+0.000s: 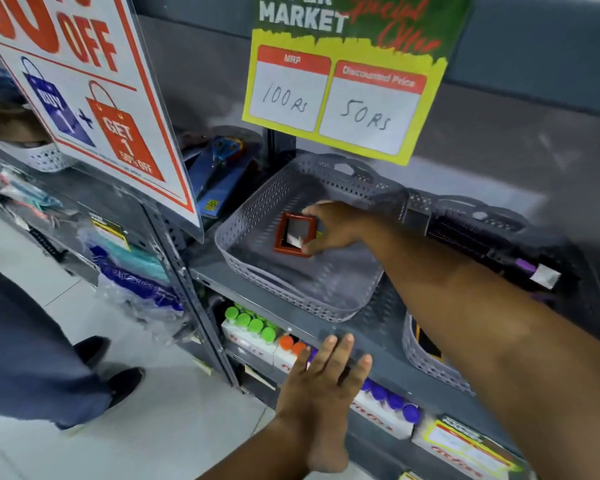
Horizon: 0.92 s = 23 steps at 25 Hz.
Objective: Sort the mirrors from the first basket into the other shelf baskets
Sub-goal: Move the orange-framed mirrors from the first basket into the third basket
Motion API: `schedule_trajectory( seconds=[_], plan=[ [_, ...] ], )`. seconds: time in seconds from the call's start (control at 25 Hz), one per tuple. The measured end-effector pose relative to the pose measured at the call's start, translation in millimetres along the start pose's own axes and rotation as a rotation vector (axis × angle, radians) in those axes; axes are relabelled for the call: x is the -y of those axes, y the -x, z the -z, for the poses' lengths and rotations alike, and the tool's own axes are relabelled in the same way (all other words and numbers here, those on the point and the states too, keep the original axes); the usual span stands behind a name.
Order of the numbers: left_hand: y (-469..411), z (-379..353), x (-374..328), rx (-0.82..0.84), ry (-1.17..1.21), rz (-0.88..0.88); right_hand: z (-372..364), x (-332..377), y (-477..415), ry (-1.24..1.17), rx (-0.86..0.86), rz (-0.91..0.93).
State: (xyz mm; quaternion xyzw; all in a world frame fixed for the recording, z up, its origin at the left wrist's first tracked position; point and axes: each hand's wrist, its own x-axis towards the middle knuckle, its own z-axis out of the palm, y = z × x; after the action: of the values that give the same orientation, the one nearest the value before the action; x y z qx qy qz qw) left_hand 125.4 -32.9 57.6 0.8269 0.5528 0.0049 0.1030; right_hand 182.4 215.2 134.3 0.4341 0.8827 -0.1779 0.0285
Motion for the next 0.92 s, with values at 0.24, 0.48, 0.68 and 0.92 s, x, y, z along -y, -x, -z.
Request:
schedule_trajectory(
  seconds=[0.24, 0.48, 0.68, 0.92],
  plan=[
    [1, 3, 0, 0.203, 0.09, -0.003, -15, -4, -21, -0.122, 0.049, -0.035],
    [1, 2, 0, 0.222, 0.065, 0.012, -18, 3, -7, -0.071, 0.01, -0.033],
    [3, 3, -4, 0.207, -0.046, 0.03, -6, 12, 21, 0.067, -0.018, -0.052],
    [6, 1, -10, 0.165, -0.123, 0.046, 29, 0, 75, 0.107, -0.163, -0.072]
  ],
)
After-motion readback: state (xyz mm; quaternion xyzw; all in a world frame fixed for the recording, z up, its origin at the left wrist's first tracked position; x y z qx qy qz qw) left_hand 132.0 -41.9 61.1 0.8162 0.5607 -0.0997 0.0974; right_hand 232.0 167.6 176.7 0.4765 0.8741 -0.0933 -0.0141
